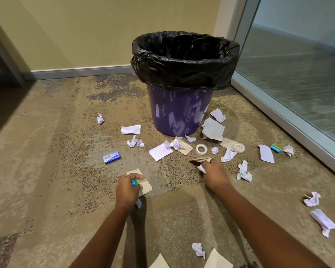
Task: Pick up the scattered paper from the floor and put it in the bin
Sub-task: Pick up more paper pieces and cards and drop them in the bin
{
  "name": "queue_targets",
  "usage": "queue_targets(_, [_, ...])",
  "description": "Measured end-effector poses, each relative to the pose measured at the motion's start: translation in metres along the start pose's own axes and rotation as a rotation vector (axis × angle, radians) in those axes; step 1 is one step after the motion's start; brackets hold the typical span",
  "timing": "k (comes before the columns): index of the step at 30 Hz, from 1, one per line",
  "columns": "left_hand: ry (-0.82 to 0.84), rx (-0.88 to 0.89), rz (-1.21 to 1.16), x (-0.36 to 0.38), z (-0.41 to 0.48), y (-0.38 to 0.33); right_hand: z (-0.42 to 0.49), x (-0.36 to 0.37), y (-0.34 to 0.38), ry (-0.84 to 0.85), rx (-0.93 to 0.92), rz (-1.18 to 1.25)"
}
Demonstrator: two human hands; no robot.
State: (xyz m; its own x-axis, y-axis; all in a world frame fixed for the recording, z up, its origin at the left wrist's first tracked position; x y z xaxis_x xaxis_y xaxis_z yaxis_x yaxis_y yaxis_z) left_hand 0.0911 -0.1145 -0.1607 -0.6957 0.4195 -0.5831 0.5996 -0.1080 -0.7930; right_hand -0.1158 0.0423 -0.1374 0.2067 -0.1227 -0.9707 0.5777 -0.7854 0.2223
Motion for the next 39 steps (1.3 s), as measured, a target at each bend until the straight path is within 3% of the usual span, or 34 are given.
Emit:
queue_targets(4, [-0.076,-0.001,0.034,-0.005,0.001,-0.011,-0.01,0.0,-0.019,-0.101,0.066,0.154])
queue_targets(9, [-0.129,-0.096,-0.116,-0.014,-0.001,-0.021,-0.012,-0.003,-0.047,-0.205,0.244,0.482])
queue_targets(16, [0.213,-0.134,-0.122,-0.004,-0.009,-0.032,0.002,-0.011,-0.047,-0.162,0.394,0.674])
queue_targets(19, [0.332,-0.183,0.048,-0.002,-0.015,-0.017,0.012,-0.007,-0.041,-0.017,0.424,0.572])
queue_targets(22, [0.207,-0.093,0.252,-0.001,-0.02,-0.007,0.015,-0.01,-0.03,0.036,0.361,0.395])
queue_targets(26, [0.069,-0.038,0.214,0.003,-0.028,-0.004,0.019,-0.006,-0.022,0.035,0.338,0.323])
queue_targets(32, [0.042,0.01,0.143,0.01,-0.029,-0.003,0.018,0.002,-0.027,0.12,0.409,0.459])
queue_targets(39, [0.017,0.08,0.16,0.007,-0.026,-0.014,0.013,0.0,-0.031,0.222,0.444,0.383])
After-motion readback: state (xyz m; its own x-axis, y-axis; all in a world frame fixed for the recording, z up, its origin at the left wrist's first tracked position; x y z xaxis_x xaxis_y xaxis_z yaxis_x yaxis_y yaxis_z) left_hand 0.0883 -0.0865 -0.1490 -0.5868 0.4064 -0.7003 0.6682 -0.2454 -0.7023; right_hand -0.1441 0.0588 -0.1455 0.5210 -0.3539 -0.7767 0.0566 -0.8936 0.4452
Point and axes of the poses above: each hand's wrist, its own z-axis towards the middle knuckle, its own x-axis out of the palm, y = z × x, the point moved 5 cm from there along z, towards the middle knuckle, and after that the axes turned 6 degrees about -y, right-handed, at the moved point
